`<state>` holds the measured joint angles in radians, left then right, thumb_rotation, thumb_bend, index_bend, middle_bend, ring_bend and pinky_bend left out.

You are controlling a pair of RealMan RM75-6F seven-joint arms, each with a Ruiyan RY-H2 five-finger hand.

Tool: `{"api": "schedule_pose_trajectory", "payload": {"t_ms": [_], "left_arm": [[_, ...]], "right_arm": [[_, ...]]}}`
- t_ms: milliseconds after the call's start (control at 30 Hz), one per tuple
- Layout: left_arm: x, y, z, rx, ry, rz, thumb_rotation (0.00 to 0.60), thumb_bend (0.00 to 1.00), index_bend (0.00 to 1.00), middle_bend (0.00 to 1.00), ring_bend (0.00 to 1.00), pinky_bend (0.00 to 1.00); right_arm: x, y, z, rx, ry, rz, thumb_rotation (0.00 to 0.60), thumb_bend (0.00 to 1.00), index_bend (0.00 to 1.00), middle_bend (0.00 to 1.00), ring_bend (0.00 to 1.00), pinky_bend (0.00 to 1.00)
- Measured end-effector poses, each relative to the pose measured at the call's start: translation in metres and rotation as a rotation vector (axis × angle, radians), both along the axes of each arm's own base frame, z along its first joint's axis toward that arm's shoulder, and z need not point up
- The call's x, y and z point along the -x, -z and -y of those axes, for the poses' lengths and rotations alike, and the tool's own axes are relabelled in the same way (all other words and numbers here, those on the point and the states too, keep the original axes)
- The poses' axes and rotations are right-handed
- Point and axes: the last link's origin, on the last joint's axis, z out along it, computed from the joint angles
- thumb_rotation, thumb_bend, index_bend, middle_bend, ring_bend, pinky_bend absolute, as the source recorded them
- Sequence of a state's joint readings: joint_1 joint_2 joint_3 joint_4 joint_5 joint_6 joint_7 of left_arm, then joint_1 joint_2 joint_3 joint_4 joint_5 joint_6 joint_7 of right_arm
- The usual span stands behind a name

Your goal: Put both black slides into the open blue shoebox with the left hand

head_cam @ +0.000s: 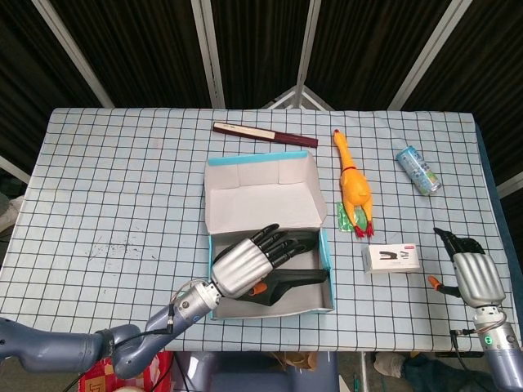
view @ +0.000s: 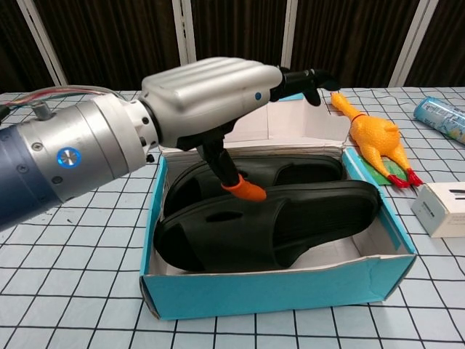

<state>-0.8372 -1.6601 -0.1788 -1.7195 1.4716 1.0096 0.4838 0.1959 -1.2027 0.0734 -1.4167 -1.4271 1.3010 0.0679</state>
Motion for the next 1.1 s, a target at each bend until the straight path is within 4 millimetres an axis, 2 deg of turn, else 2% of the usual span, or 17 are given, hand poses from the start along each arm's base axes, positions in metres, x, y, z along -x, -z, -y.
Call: {"api": "schedule_pose_trajectory", "payload": {"t_ms": [133, 400, 667, 1100], "left_arm": [[-0.005, 0.005, 0.003, 0.073, -0.033, 0.000, 0.600, 0.15, 0.07, 0.17, 0.10, 0.10], [-0.012, 0.017, 0.004, 0.036, 0.070, -0.058, 0.600, 0.15, 0.08, 0.20, 0.11, 0.10], [-0.001, 0.032, 0.007, 0.034, 0.135, -0.134, 0.600, 0.15, 0.08, 0.22, 0.12, 0.11], [0.002, 0.045, 0.010, 0.076, 0.146, -0.166, 0.600, 0.15, 0.10, 0.27, 0.16, 0.16]], "right_arm": [[-0.001, 0.001, 0.000, -0.004, -0.001, -0.002, 0.600, 0.23, 0.13, 0.20, 0.26, 0.19], [0.000, 0.000, 0.000, 0.000, 0.001, -0.001, 0.600, 0.23, 0.13, 0.20, 0.26, 0.19], [-0.001, 0.000, -0.001, -0.001, -0.004, 0.002, 0.600, 0.23, 0.13, 0.20, 0.26, 0.19], [0.001, -0.002, -0.001, 0.006, -0.003, 0.007, 0.600, 0.23, 0.13, 0.20, 0.26, 0.19]]}}
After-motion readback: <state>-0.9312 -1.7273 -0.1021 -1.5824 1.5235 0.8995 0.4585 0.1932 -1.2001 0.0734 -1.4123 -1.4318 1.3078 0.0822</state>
